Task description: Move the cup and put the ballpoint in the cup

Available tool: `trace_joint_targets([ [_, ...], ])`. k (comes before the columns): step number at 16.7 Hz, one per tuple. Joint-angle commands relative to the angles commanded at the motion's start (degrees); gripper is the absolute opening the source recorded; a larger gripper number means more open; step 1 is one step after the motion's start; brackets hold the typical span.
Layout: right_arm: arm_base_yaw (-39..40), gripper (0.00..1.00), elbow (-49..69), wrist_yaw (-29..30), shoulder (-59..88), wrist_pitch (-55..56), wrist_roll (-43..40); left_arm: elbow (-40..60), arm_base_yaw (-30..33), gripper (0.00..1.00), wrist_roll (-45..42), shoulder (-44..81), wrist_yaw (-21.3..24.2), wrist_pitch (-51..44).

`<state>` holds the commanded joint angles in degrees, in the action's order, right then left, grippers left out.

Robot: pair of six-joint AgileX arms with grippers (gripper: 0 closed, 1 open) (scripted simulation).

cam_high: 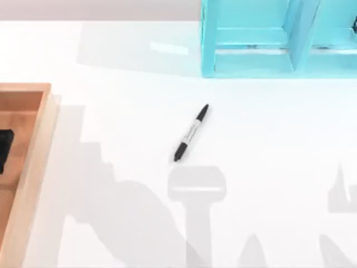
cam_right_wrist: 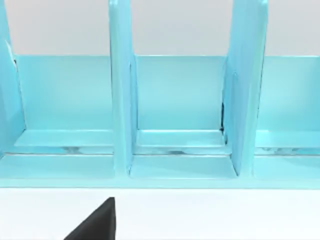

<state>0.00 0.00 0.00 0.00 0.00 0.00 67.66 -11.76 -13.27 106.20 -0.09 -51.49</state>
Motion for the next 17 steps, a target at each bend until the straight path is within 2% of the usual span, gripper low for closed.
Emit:
trace_joint_targets([
  [3,0.0,1.0,0.0,0.0,0.0,0.0,0.0,0.0,0.0,1.0,0.0,0.0,0.0,0.0],
  [16,0.0,1.0,0.0,0.0,0.0,0.0,0.0,0.0,0.0,0.02,0.0,0.0,0.0,0.0],
  [17,0.0,1.0,0.0,0.0,0.0,0.0,0.0,0.0,0.0,0.0,0.0,0.0,0.0,0.0],
])
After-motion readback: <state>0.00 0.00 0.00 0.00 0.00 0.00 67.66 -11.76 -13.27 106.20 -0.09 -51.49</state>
